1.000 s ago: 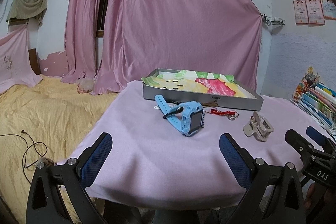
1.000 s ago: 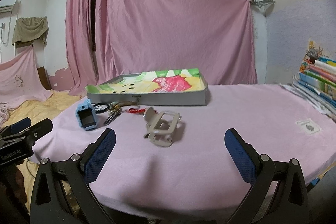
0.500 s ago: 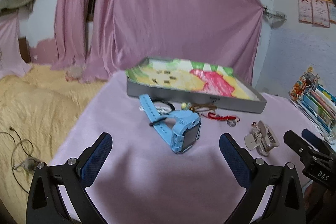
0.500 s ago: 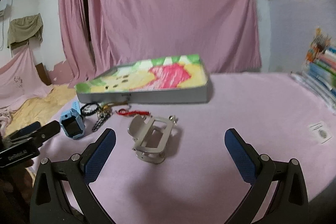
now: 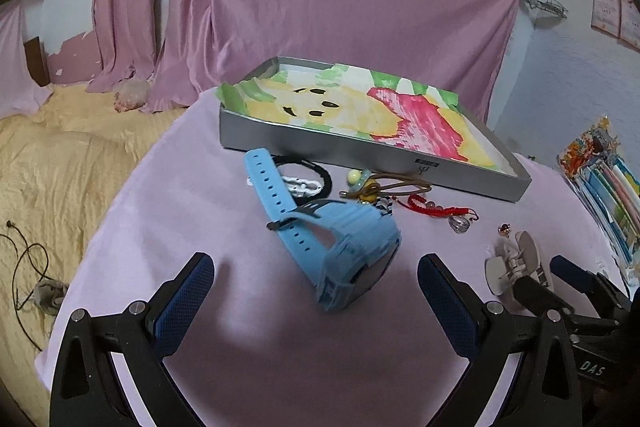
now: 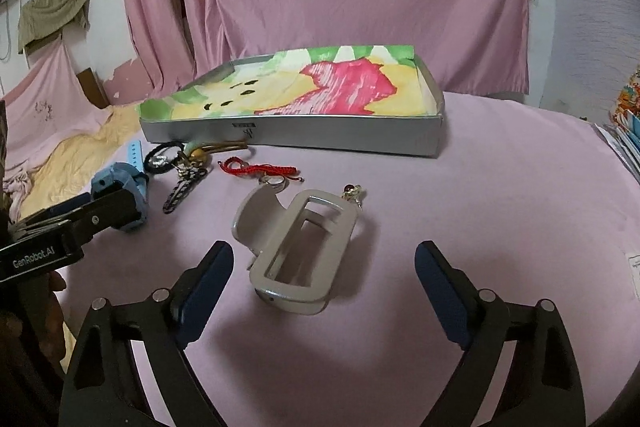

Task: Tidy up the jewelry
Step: 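Grasp the blue smartwatch with the left tool while the right tool grasps the beige claw clip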

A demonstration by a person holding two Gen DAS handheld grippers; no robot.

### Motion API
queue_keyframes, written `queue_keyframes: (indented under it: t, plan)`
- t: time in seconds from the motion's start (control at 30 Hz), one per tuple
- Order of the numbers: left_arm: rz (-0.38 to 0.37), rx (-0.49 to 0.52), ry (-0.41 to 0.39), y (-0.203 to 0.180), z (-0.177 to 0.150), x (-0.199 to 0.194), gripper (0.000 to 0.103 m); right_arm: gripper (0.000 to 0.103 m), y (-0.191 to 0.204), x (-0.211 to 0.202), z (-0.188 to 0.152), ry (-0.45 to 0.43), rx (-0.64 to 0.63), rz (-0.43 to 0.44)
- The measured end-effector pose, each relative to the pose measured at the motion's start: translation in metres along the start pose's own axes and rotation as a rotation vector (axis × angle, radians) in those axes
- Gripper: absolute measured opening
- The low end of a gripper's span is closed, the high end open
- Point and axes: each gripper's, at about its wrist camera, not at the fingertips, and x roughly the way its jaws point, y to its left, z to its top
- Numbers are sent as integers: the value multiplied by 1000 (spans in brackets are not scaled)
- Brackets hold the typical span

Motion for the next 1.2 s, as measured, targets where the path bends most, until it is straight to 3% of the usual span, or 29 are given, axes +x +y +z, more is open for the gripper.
queue_keyframes:
  t: [0.13, 0.37, 0.47, 0.63, 0.77, 0.83, 0.9, 1.0, 1.2]
  plan:
    - [1, 24, 1, -6, 2, 1, 99, 80, 3, 5, 2, 15, 1, 0]
    - [7, 14, 20, -4, 4, 6, 79, 78, 7, 10, 5, 38, 5, 4]
    - [29, 14, 40, -3, 3, 10, 78, 69, 9, 13, 5, 51, 6, 9]
    - [20, -8, 61, 0, 0, 14, 76, 66, 11, 14, 6, 53, 4, 0]
    - [-3, 2, 52, -4, -1, 12, 63, 58, 9, 12, 5, 45, 13, -3]
    - [-10, 8, 44, -5, -2, 10, 55, 48, 7, 11, 5, 34, 25, 7]
    - [-20, 17, 39, -8, -2, 9, 35, 48, 5, 11, 5, 27, 36, 15]
    - [-1, 46, 30, -13, -5, 6, 35, 48, 4, 10, 4, 20, 41, 31]
    - [-33, 33, -8, -9, -12, -7, 35, 48, 1, 1, 1, -38, 56, 68]
